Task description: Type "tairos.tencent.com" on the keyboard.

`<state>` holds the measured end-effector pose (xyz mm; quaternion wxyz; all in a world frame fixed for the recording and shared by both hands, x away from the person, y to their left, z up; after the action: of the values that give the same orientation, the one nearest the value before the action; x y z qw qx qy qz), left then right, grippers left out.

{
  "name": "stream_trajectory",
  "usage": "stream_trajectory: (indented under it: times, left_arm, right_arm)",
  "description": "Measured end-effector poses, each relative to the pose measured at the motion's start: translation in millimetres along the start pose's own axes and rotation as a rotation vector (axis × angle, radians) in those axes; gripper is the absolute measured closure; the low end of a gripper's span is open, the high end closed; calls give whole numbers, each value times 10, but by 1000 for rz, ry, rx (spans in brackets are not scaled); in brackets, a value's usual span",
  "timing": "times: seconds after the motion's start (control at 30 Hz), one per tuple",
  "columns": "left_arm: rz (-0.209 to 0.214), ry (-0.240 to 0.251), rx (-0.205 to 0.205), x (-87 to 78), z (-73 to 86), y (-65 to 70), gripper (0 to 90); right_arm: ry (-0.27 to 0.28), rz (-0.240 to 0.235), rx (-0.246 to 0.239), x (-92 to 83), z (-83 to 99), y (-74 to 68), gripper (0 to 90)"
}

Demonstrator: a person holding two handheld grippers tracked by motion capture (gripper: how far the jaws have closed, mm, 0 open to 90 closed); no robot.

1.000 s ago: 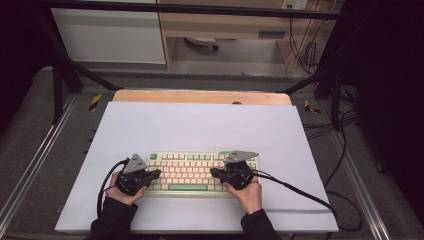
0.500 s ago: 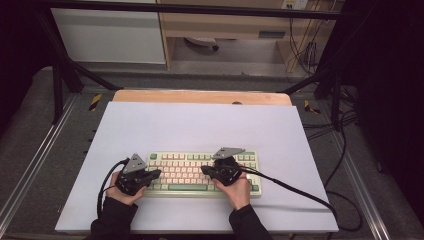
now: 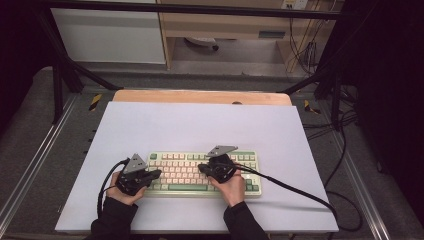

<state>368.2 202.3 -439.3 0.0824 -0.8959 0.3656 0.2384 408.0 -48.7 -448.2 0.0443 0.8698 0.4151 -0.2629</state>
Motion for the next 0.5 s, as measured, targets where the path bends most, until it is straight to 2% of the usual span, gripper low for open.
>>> stream_trajectory:
  times: [0.27,0.5]
  left_arm:
    - [-1,-1,2,3,-1,4,900]
    - [0,3,1,-4,-5,1,900]
  right_arm:
    - [-19,1,-5,15,30,1,900]
    - [-10,3,-13,-27,1,-8,900]
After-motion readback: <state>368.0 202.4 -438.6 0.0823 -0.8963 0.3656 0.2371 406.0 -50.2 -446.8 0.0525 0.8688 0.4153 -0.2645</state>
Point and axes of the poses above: each handheld gripper's, and its own axes: x roughly forward along the jaws, z roughly out of its underside, y roughly to its right, the point moved 3 cm from there along x, roughly forward along the jaws, and after that the axes turned 10 degrees about y, right-handed, at the moved point
